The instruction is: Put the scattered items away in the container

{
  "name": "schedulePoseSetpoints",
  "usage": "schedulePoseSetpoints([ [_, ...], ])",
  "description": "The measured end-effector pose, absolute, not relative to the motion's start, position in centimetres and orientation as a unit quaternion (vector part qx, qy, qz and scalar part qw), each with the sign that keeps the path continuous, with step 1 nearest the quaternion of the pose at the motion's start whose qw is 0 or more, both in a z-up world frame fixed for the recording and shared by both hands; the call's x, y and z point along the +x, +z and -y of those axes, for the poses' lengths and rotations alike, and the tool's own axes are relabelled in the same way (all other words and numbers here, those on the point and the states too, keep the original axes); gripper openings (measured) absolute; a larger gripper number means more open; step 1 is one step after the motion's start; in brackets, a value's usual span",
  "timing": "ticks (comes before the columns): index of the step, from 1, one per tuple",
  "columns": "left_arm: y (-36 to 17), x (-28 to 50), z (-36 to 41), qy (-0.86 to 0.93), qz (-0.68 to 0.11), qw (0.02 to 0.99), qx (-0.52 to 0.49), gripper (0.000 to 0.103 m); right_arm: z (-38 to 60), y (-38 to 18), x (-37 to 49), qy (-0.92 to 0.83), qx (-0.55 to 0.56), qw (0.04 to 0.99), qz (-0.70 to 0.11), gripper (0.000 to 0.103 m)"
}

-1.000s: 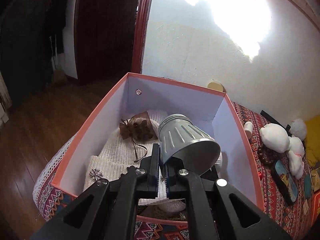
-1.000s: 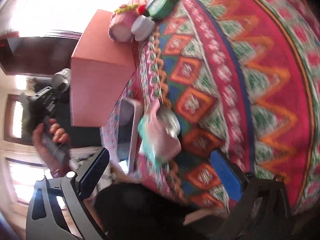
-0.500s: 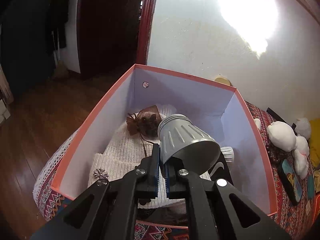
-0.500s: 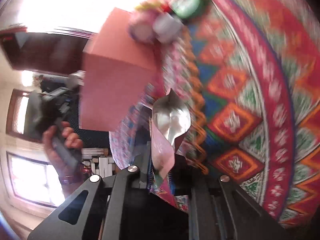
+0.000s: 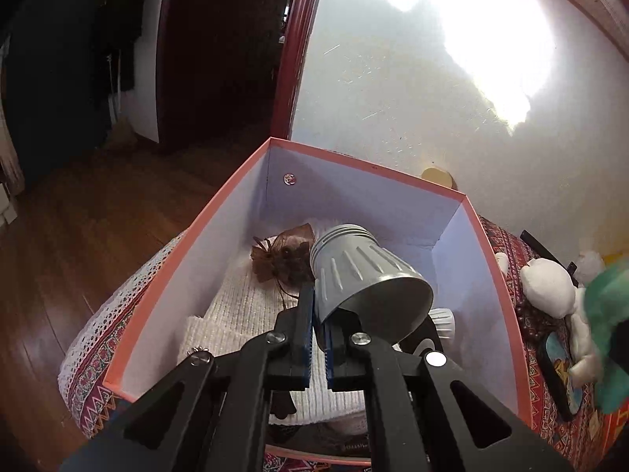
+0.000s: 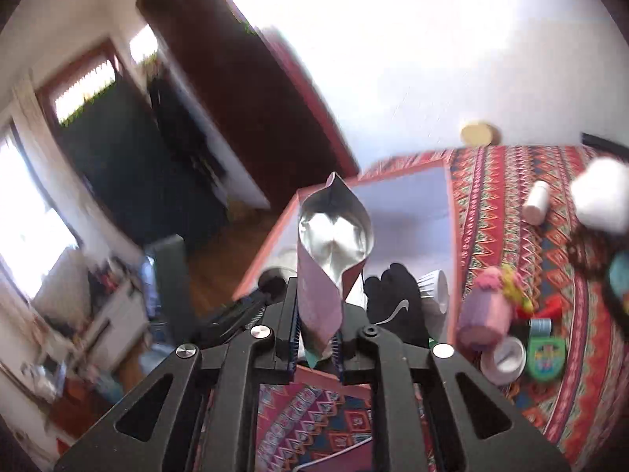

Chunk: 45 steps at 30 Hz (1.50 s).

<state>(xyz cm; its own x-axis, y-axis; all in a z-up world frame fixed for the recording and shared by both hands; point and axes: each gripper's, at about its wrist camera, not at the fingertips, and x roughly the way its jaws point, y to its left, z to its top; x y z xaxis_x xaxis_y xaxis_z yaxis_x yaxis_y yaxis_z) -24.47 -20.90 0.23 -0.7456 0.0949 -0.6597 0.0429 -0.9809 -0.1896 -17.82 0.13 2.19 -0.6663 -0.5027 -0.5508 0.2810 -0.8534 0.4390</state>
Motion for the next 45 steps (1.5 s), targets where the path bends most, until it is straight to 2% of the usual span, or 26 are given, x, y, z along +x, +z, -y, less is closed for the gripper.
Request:
schedulePoseSetpoints([
  [1, 0.3, -24.6, 20.9, 0.931, 0.089, 0.008, -0.354, 0.005, 0.4, 2.1, -18.6, -0.900, 0.357, 0.202, 0.144, 0.020],
  [2, 0.4, -24.8, 20.7, 0.931, 0.078, 0.003, -0.355, 0.017, 0.6, 2.3, -18.7, -0.905, 0.360, 0.185, 0.129, 0.025],
  [3, 0.5, -24.9, 20.4, 0.932, 0.066, -0.003, -0.355, 0.044, 0.8, 2.5, -18.8, -0.914, 0.354, 0.164, 0.113, 0.042],
  [4, 0.7, -24.8, 20.1, 0.935, 0.055, -0.011, -0.349, 0.060, 0.9, 2.9, -18.6, -0.924, 0.341, 0.143, 0.099, 0.073],
  [5, 1.0, -24.5, 20.0, 0.940, 0.049, -0.019, -0.337, 0.082, 0.7, 3.5, -18.1, -0.932, 0.325, 0.132, 0.094, 0.085],
  [6, 1.5, -24.0, 19.9, 0.947, 0.043, -0.027, -0.318, 0.087, 0.3, 4.2, -17.2, -0.940, 0.301, 0.128, 0.093, 0.093],
  [10, 3.6, -22.7, 19.6, 0.958, 0.056, -0.005, -0.280, 0.088, -1.1, 6.0, -16.1, -0.950, 0.274, 0.122, 0.087, 0.093],
  [13, 4.1, -22.1, 19.1, 0.959, 0.071, 0.018, -0.273, 0.102, -3.5, 6.4, -15.5, -0.948, 0.276, 0.116, 0.110, 0.093],
  [18, 4.3, -21.5, 16.1, 0.958, 0.046, 0.041, -0.280, 0.103, -8.8, 4.7, -14.1, -0.938, 0.294, 0.093, 0.159, 0.093],
  [22, 3.9, -20.7, 12.6, 0.953, 0.028, 0.066, -0.296, 0.103, -13.6, 0.2, -13.3, -0.916, 0.332, 0.073, 0.215, 0.093],
  [25, 3.1, -20.3, 9.5, 0.937, 0.035, 0.119, -0.327, 0.103, -16.8, -4.2, -13.2, -0.895, 0.367, 0.055, 0.248, 0.090],
  [28, 2.7, -19.7, 5.7, 0.925, 0.015, 0.161, -0.344, 0.103, -17.7, -8.5, -13.4, -0.890, 0.406, 0.029, 0.206, 0.085],
  [31, 3.1, -20.1, 1.5, 0.926, -0.044, 0.164, -0.338, 0.103, -16.9, -11.8, -13.6, -0.897, 0.427, 0.014, 0.112, 0.082],
  [34, 2.6, -22.0, -2.4, 0.908, -0.109, 0.186, -0.360, 0.103, -16.2, -14.3, -14.4, -0.894, 0.442, 0.027, 0.072, 0.078],
  [35, 1.9, -22.8, -4.0, 0.897, -0.140, 0.185, -0.377, 0.101, -16.0, -14.7, -14.6, -0.893, 0.443, 0.033, 0.068, 0.078],
  [39, -2.4, -25.6, -8.8, 0.844, -0.234, 0.182, -0.447, 0.081, -15.4, -15.6, -16.3, -0.896, 0.438, 0.056, 0.041, 0.076],
  [42, -5.7, -27.5, -10.3, 0.807, -0.272, 0.168, -0.496, 0.073, -15.1, -15.7, -17.5, -0.898, 0.432, 0.072, 0.035, 0.075],
  [45, -7.3, -29.1, -10.5, 0.788, -0.281, 0.140, -0.529, 0.072, -15.4, -16.2, -19.0, -0.899, 0.429, 0.079, 0.042, 0.075],
])
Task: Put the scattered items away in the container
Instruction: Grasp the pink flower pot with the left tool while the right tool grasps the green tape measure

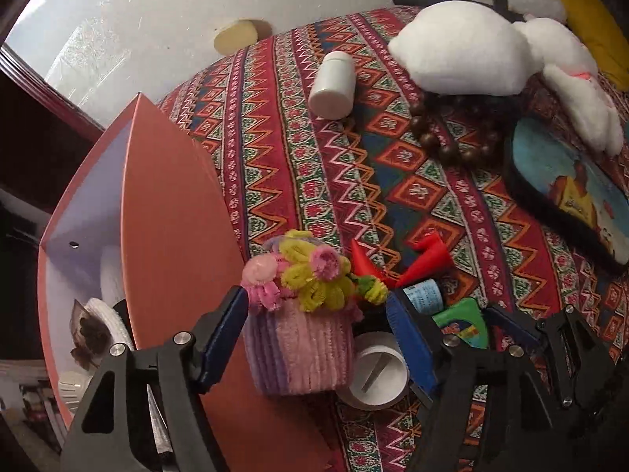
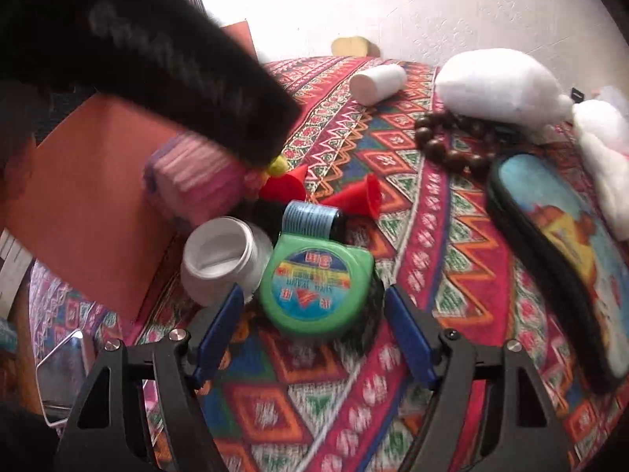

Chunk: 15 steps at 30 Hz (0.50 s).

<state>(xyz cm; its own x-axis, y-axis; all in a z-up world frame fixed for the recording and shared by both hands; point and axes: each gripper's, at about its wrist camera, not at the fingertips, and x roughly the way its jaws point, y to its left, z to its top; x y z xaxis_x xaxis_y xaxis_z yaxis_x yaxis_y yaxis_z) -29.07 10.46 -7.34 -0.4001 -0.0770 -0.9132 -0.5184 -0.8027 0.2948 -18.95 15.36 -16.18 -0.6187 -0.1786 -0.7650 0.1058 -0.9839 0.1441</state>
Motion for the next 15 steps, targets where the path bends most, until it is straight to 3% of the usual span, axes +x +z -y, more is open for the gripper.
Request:
schedulePoseSetpoints([
  [2, -7.9, -29.6, -11.1, 0.776, -0.297, 0.127, -0.541, 0.072, -15.9, -16.3, -19.6, -0.903, 0.417, 0.086, 0.050, 0.072],
  [3, -8.4, -29.8, -11.4, 0.770, -0.311, 0.117, -0.545, 0.073, -16.1, -16.3, -19.8, -0.902, 0.419, 0.090, 0.056, 0.066],
  [6, -10.3, -29.9, -12.5, 0.747, -0.365, 0.084, -0.550, 0.082, -16.9, -15.5, -19.4, -0.902, 0.416, 0.093, 0.068, 0.065],
  [11, -12.0, -29.9, -13.4, 0.733, -0.404, 0.044, -0.546, 0.085, -19.3, -13.6, -16.8, -0.897, 0.430, 0.072, 0.077, 0.065],
  [13, -12.6, -29.7, -13.6, 0.727, -0.406, 0.054, -0.551, 0.068, -20.5, -12.3, -15.3, -0.895, 0.428, 0.072, 0.102, 0.065],
  [15, -13.0, -29.1, -13.9, 0.725, -0.423, 0.037, -0.541, 0.066, -21.4, -10.8, -13.7, -0.897, 0.421, 0.072, 0.116, 0.065],
])
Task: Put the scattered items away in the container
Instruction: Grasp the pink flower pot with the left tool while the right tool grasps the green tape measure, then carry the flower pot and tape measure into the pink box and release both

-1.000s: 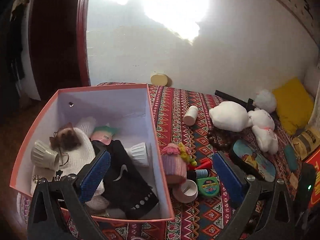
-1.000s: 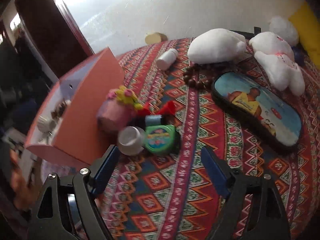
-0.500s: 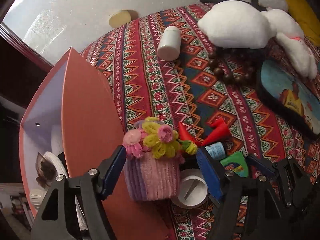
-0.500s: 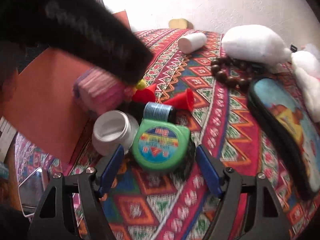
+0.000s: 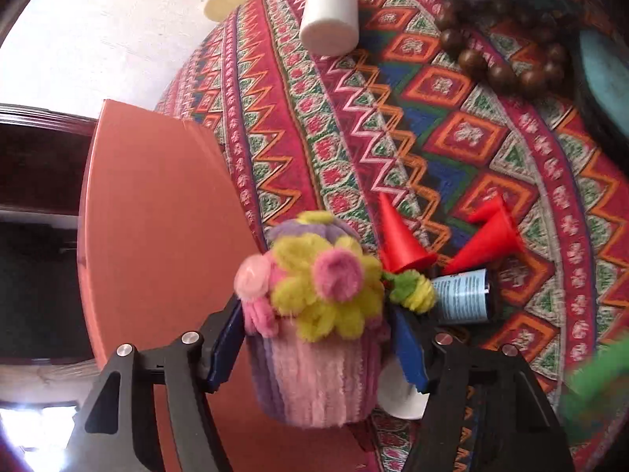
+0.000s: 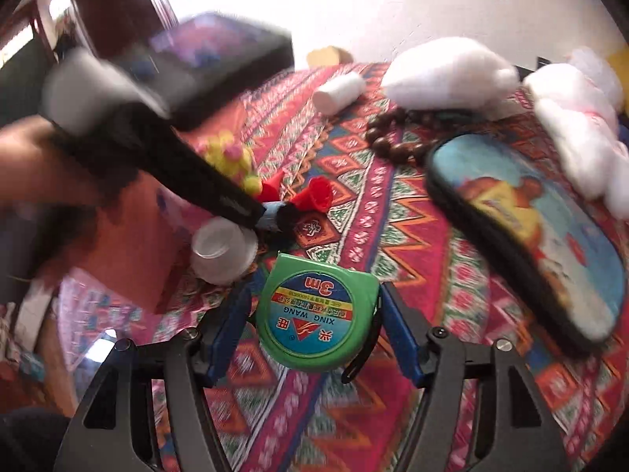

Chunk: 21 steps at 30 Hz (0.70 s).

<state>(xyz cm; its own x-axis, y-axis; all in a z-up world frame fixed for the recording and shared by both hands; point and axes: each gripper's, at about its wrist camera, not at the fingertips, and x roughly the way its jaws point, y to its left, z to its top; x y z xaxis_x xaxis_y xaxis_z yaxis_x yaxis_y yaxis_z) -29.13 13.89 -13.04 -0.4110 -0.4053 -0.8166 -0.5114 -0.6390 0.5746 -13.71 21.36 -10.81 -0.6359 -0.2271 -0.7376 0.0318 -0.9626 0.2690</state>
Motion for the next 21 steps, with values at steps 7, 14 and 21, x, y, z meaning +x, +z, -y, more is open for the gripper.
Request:
schedulePoseSetpoints([
  [7, -14.8, -28.6, -12.8, 0.719, -0.413, 0.006, -0.558, 0.066, -24.6, -6.0, -9.5, -0.906, 0.382, 0.065, 0.169, 0.066],
  [14, -11.7, -27.0, -12.1, 0.741, -0.360, 0.033, -0.566, 0.059, -27.8, -4.7, -7.6, -0.907, 0.356, 0.054, 0.220, 0.066],
  [21, -5.2, -23.5, -11.1, 0.783, -0.323, 0.062, -0.528, 0.059, -28.4, -4.8, -7.4, -0.907, 0.348, 0.052, 0.229, 0.066],
])
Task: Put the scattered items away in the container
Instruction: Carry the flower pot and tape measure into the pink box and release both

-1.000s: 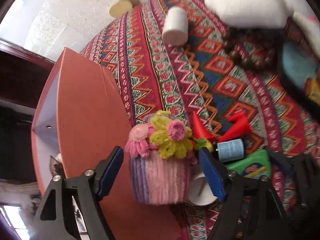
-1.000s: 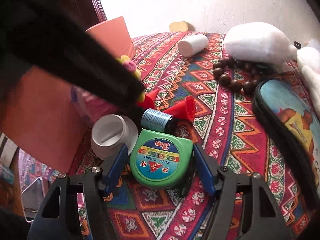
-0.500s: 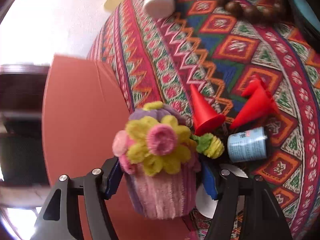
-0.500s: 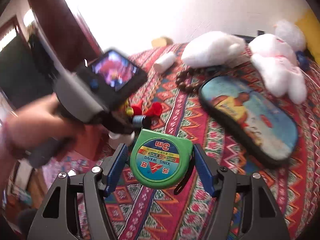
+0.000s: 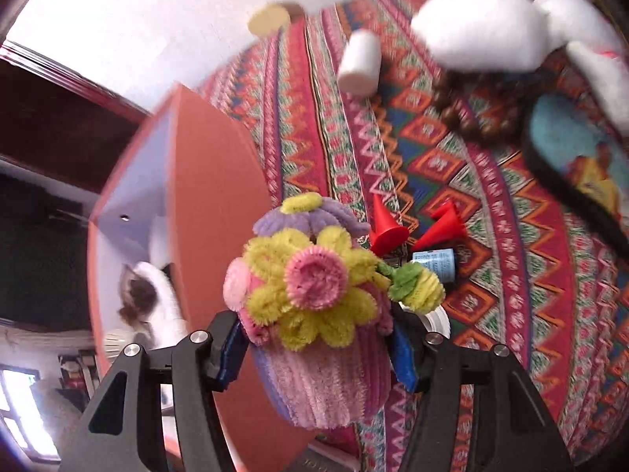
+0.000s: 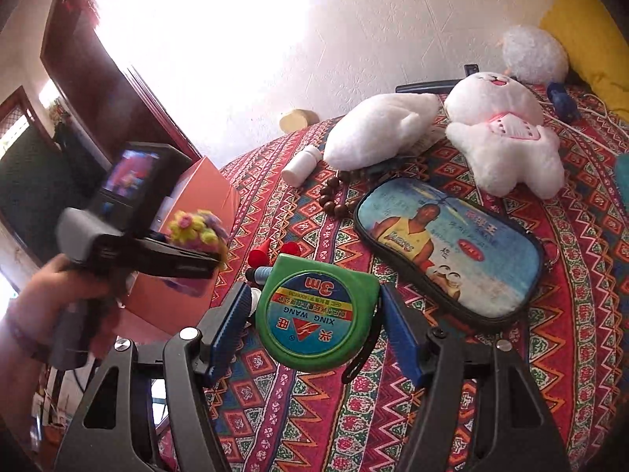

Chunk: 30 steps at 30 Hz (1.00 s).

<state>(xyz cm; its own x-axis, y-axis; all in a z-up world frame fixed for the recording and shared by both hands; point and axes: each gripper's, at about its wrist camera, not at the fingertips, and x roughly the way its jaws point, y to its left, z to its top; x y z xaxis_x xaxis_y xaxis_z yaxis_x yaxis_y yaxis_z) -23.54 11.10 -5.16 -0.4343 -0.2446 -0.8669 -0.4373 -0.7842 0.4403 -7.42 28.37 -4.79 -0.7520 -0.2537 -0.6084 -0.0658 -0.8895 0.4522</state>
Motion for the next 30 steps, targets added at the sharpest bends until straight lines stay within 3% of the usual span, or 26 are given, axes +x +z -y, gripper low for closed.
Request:
schedulePoseSetpoints([
  [9, 2.5, -21.6, -3.6, 0.832, -0.295, 0.077, -0.463, 0.059, -25.2, -3.1, -5.6, -0.924, 0.326, 0.063, 0.189, 0.066],
  [17, 6.3, -21.1, 7.5, 0.865, -0.186, 0.091, -0.458, 0.059, -18.7, -0.1, -5.4, -0.928, 0.324, 0.108, 0.147, 0.066],
  [26, 11.3, -25.3, 18.0, 0.906, -0.056, 0.083, -0.410, 0.059, -8.8, 5.0, -11.7, -0.932, 0.309, 0.167, 0.087, 0.066],
  [30, 11.1, -28.4, 19.0, 0.912, -0.064, 0.066, -0.400, 0.059, -3.4, 5.6, -15.8, -0.931, 0.311, 0.185, 0.040, 0.066],
])
